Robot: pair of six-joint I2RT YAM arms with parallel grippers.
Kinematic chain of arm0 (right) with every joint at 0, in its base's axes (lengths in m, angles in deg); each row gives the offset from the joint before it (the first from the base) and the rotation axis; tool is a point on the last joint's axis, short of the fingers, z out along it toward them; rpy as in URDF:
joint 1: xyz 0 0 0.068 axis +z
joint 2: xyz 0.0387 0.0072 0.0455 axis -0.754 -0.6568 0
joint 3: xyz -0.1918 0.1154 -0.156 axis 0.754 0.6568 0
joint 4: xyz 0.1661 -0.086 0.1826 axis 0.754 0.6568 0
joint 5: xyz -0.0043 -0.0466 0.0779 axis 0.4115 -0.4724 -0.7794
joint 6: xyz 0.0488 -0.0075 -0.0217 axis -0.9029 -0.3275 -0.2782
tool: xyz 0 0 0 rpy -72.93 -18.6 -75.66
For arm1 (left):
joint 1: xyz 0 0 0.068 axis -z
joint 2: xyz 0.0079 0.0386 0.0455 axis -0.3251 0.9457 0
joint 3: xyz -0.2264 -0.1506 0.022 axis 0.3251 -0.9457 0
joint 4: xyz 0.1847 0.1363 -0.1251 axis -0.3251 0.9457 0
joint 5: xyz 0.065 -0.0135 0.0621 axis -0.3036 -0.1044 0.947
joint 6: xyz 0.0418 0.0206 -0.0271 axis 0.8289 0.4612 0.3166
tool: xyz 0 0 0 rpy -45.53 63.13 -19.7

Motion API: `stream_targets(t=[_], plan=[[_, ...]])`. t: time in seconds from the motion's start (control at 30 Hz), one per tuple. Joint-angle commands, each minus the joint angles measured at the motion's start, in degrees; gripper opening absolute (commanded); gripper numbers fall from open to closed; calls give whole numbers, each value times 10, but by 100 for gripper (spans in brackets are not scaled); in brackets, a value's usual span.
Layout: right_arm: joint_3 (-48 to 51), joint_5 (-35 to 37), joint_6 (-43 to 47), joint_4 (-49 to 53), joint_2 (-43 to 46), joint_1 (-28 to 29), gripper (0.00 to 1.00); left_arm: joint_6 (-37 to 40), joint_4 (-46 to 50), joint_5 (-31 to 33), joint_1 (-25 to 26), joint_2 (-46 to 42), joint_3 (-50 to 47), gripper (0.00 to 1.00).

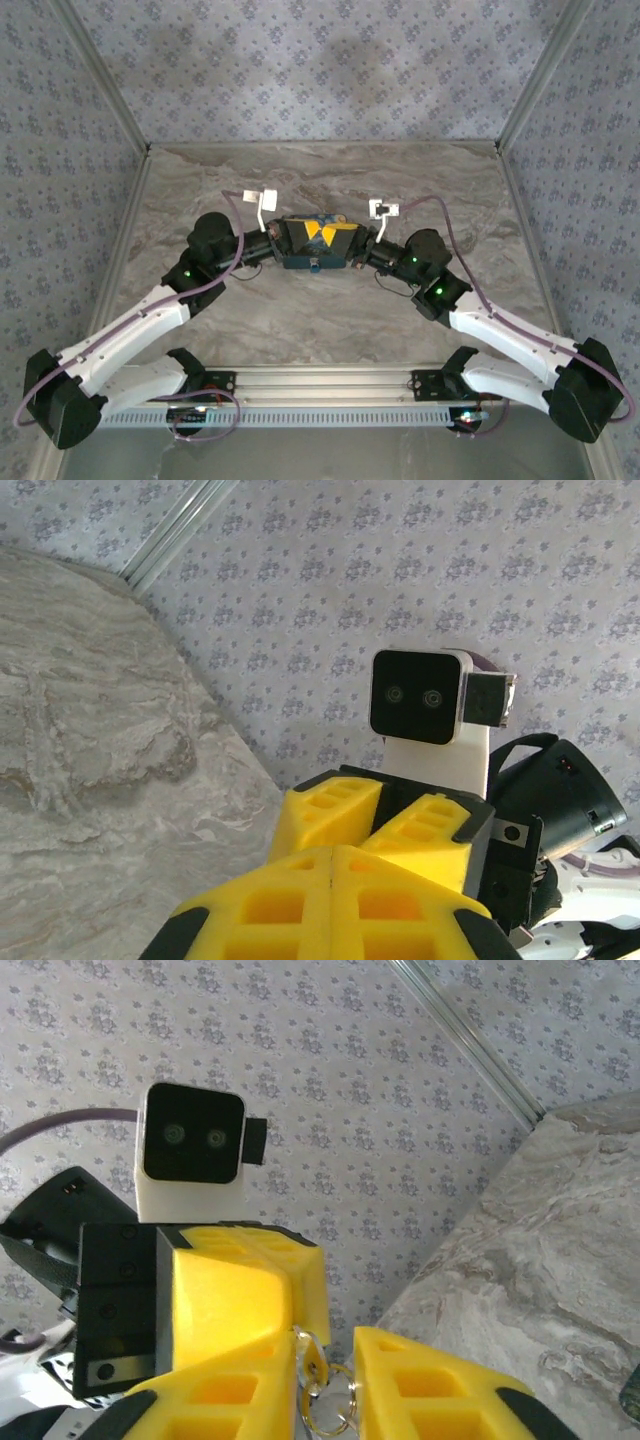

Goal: Unlock a padlock with a key

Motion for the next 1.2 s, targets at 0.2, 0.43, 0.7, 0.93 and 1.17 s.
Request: stream_targets(t=[0.2,0.43,0.7,0.93,1.17], plan=[[-13,-50,54,132,82,-32,48,70,173,-49,0,14,105,0],[-22,-99,54,104,75,-35,51,71,196,-90,3,33,129,0],[-35,-117,62,98,62,-21,52,70,192,-95,12,41,131,0],[-38,-118,65,97,60,-20,43,73,192,-95,15,45,136,0],[-40,-121,69,109,55,-21,30,77,196,-92,15,44,138,0]])
